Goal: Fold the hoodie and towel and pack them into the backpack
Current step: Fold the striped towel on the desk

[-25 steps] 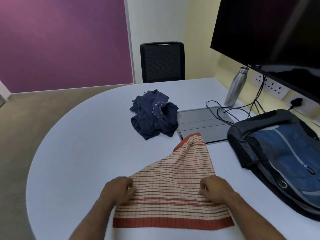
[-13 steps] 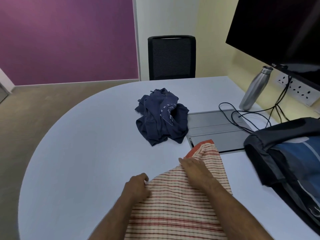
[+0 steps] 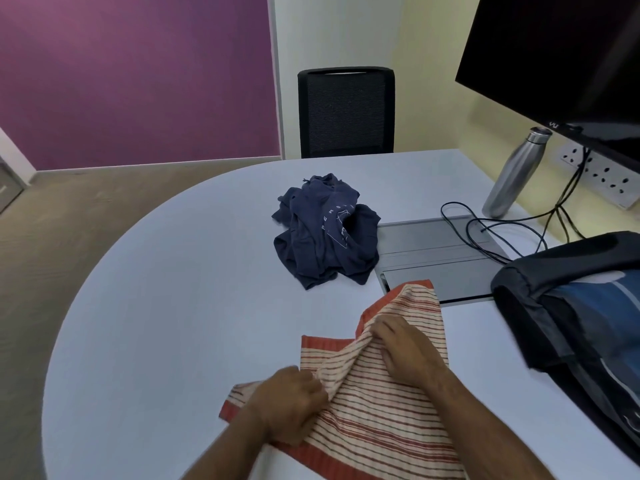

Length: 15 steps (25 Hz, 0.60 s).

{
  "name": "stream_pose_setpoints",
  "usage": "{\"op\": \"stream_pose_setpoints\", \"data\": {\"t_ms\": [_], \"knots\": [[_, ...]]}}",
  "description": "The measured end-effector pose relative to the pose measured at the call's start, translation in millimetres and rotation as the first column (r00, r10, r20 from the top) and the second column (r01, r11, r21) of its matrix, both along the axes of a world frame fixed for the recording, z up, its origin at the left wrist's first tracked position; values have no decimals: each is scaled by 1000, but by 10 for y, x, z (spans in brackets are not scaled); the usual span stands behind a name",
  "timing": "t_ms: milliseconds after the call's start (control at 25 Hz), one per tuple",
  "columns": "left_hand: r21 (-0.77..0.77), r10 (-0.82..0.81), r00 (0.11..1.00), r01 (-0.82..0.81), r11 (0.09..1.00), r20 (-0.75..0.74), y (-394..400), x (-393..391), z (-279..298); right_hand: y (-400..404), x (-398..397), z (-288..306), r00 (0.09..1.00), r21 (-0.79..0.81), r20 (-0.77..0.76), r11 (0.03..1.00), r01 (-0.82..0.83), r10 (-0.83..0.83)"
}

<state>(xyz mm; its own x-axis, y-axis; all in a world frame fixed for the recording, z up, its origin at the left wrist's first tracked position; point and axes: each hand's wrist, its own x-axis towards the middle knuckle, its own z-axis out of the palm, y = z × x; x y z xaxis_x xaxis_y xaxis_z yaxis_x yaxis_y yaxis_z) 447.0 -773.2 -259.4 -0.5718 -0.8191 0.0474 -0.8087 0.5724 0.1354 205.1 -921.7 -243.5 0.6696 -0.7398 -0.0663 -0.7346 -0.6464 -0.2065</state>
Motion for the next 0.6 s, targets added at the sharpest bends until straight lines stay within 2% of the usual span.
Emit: {"op": "stream_pose_setpoints", "data": {"t_ms": [80, 160, 240, 320, 400, 480, 560, 600], "knots": [[187, -54, 999, 53, 981, 0, 89, -123, -63, 7, 22, -40, 996, -29, -76, 998, -51, 48], [304, -20, 999, 27, 952, -26, 103, -195, -62, 21, 57, -8, 974, -21, -191, 992, -126, 119], [271, 78, 995, -58, 961, -64, 73, -171, -78, 45, 43, 43, 945, 50, -282, 986, -160, 167], [126, 249, 959, -233, 964, -136, -3, -147, -93, 98, -32, 42, 966, 160, -227, 983, -90, 125], [128, 509, 823, -493, 860, -251, -160, -124, 2, 80, -87, -7, 998, 179, -58, 984, 11, 0], [276, 709, 664, -653, 705, -239, -368, -91, 35, -22, -89, -83, 980, 72, 99, 983, 166, -173], [395, 790, 609, -709, 584, -75, -554, -79, -44, -141, -69, -164, 944, -20, 87, 946, 322, -319], [414, 800, 599, -724, 552, -19, -626, -74, -80, -196, -66, -213, 930, -38, -10, 929, 368, -368]]}}
